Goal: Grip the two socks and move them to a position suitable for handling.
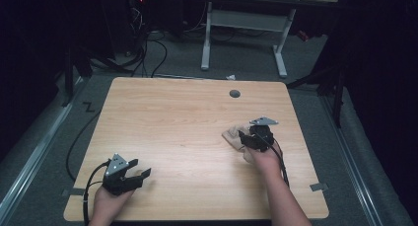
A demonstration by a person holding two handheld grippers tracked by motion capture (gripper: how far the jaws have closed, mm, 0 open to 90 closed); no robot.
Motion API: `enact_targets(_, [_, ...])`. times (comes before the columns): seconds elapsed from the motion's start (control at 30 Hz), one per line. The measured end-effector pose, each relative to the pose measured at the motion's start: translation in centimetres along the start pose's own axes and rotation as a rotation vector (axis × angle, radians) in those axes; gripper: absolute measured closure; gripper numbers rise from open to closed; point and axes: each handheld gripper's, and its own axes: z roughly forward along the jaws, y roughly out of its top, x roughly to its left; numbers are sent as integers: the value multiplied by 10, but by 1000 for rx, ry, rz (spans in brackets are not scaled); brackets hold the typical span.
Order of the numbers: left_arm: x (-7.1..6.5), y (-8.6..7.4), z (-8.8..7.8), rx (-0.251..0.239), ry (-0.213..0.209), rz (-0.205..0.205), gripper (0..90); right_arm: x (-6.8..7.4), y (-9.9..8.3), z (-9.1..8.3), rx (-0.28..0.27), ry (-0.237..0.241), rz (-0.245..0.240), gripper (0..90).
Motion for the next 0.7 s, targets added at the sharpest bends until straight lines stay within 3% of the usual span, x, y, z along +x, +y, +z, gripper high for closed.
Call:
enact_targets(0.1, [0,0,0,1,1,3,355,0,3,6,5,-4,-14,476])
enact_targets(0.4, [0,-1,1,3,2,6,357,-7,-3,20,53,1,15,493])
enact_targets(0.7, [0,-1,1,7,0,8,358,-15,-4,20,58,-2,39,500])
